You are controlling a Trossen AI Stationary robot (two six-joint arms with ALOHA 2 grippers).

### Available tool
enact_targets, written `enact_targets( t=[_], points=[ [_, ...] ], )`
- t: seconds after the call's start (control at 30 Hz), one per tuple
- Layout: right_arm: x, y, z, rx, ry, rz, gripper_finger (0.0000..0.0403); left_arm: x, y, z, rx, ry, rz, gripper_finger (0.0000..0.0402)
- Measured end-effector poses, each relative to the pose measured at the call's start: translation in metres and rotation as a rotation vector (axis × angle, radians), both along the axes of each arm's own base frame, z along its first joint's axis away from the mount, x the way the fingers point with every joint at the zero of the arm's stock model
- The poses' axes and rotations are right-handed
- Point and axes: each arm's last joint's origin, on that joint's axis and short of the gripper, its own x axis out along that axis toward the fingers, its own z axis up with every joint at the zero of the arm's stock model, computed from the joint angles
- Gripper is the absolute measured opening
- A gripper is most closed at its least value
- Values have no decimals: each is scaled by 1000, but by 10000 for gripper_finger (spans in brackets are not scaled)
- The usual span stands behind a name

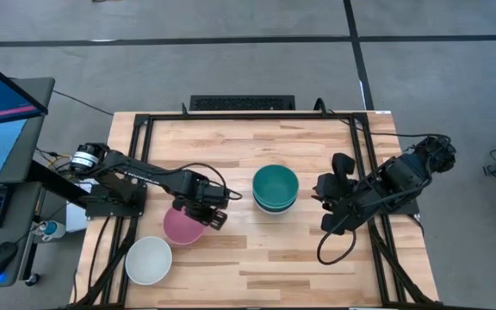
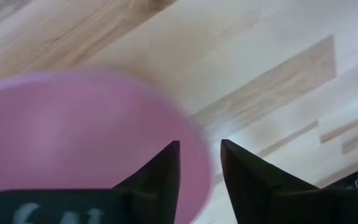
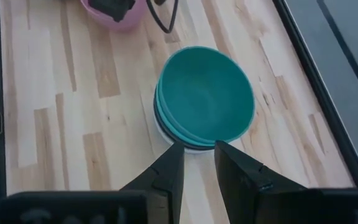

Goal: Nest bowls inside each other
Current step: Stack the pink bowl on top of the green bowl

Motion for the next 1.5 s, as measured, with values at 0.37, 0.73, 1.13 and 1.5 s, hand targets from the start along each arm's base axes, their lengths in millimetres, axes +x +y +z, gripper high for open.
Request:
enact_targets(
  t=[0.37, 0.73, 1.13, 1.5],
  points=[
    [0, 0, 0, -40, 15, 53, 111, 4, 0, -2, 12, -5, 108, 124],
    [0, 0, 0, -40, 15, 55, 111, 27, -4, -29, 10, -46, 119, 124],
    [0, -1, 0, -40, 15, 52, 111, 38, -8, -57, -78, -1, -19, 50],
    [4, -7, 0, -40, 16, 21, 111, 52, -7, -11, 51, -47, -273, 0]
  ],
)
